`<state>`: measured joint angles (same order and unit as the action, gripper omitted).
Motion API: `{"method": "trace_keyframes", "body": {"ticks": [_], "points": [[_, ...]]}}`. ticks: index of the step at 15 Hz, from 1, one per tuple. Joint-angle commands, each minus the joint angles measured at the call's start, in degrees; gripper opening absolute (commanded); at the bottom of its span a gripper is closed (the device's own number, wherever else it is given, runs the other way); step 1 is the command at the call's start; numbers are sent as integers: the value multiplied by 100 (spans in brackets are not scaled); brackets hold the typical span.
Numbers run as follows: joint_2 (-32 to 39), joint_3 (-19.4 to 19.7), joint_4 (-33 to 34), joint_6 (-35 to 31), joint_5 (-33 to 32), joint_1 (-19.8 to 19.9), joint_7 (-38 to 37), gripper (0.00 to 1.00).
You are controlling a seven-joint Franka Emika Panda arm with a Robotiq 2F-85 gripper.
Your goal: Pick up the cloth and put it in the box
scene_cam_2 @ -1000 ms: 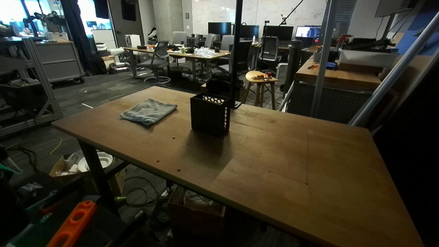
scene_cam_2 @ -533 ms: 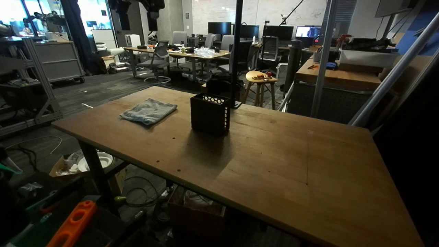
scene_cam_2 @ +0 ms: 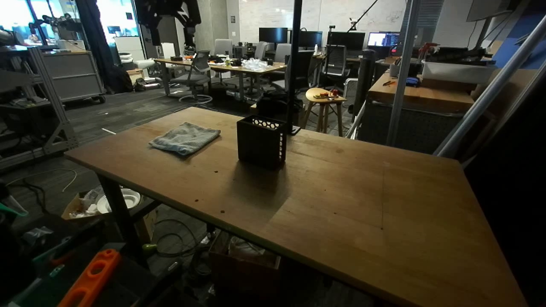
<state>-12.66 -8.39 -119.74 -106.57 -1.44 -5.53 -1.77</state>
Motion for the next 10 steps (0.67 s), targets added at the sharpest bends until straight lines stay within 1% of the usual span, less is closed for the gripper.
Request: {"method": "trace_keyframes", "body": {"ticks": [1,5,10], "points": [[752,-205,811,-89,-137,-205,-111,100],[1438,-362,1508,-251,-356,-385,-338,100],[2422,-383,2430,-720,-773,-672,-636,100]]}}
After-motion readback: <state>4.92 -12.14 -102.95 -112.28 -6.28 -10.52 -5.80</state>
